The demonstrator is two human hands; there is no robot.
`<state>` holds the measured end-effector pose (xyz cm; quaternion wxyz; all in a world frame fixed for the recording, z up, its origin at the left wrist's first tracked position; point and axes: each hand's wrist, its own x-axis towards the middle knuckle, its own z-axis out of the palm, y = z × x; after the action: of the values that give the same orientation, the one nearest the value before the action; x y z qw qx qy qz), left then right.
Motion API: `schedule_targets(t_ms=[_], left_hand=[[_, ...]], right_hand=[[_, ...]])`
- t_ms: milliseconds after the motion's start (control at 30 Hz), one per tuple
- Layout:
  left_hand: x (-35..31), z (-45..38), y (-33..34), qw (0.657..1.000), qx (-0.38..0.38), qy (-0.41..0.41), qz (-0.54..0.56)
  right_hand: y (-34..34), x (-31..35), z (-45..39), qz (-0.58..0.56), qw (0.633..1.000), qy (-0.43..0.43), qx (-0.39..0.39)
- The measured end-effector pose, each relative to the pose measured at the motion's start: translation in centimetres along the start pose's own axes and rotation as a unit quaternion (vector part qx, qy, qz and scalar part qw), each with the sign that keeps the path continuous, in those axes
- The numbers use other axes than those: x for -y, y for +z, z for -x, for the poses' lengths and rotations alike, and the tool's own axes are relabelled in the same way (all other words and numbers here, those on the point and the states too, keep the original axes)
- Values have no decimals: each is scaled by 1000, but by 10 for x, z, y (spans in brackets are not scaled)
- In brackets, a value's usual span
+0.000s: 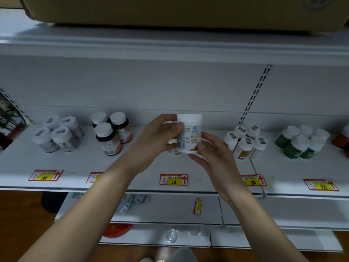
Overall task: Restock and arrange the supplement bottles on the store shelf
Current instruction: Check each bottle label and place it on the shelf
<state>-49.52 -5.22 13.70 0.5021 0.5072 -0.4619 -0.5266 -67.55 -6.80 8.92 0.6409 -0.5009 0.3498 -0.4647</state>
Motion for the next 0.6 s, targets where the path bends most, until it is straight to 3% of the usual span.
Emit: schedule_targets(t_ms=[267, 600], left_hand=[[1, 1, 3, 998, 1, -9, -68], [1, 5, 1, 997, 8, -3, -80]], right_hand=[[3, -3, 4, 82, 996, -14, -28], [5, -1, 5, 84, 996, -26, -27]])
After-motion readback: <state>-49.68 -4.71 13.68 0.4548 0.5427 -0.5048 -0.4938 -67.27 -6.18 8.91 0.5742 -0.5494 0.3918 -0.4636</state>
